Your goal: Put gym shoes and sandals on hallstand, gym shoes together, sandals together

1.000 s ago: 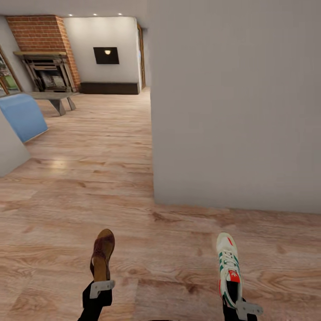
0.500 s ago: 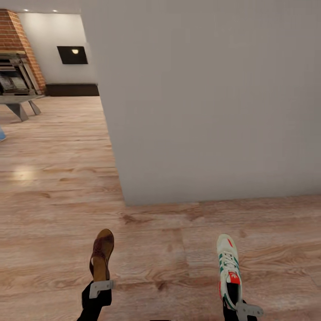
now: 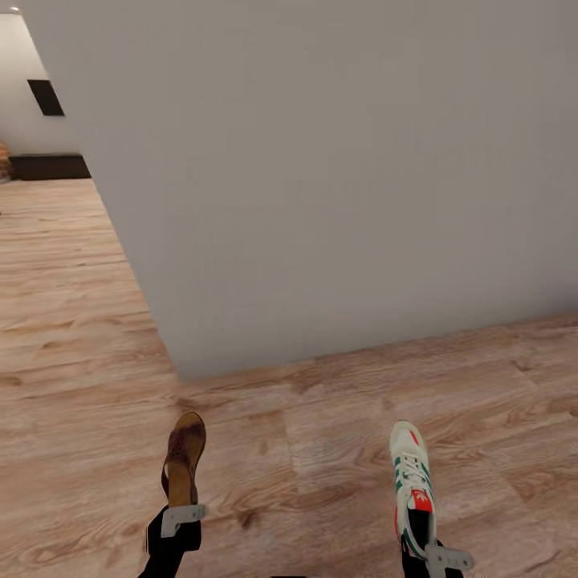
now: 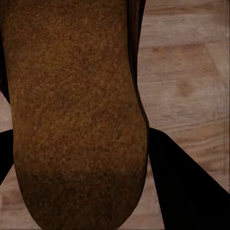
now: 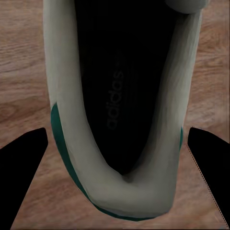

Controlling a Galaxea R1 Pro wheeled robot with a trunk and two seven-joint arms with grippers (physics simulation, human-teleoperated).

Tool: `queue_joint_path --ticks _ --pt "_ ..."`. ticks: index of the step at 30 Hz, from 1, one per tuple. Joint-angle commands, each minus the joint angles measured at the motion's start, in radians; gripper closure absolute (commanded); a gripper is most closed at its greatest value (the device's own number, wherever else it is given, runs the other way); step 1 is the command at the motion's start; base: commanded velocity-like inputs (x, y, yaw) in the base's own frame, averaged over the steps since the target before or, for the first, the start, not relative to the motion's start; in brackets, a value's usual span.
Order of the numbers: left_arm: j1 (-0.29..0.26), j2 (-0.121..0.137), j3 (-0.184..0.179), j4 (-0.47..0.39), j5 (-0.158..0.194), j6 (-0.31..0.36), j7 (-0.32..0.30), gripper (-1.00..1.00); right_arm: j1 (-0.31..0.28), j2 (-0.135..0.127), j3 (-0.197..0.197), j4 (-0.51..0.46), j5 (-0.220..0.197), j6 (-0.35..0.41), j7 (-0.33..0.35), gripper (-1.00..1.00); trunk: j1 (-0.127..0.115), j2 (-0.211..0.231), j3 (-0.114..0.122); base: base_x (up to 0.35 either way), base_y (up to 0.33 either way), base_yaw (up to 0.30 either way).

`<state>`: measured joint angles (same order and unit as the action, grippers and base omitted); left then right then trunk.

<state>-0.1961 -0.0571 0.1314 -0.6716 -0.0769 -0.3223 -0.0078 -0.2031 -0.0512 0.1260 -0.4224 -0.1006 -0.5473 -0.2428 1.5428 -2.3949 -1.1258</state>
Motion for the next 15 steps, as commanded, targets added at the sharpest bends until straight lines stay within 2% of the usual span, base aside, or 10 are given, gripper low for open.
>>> queue_joint_path --ticks 1,15 --pt "0.000 -0.001 0.005 0.000 -0.011 -0.003 0.000 1.00 -0.001 -0.001 0.009 0.001 -0.010 -0.004 -0.004 1.00 0.000 0.000 -0.001 0.000 -0.009 -0.300" --pt "0.000 -0.002 0.005 0.000 -0.008 -0.003 0.000 1.00 -0.001 -0.001 0.008 0.001 -0.010 -0.005 -0.004 1.00 0.000 0.000 -0.001 0.000 -0.001 -0.300"
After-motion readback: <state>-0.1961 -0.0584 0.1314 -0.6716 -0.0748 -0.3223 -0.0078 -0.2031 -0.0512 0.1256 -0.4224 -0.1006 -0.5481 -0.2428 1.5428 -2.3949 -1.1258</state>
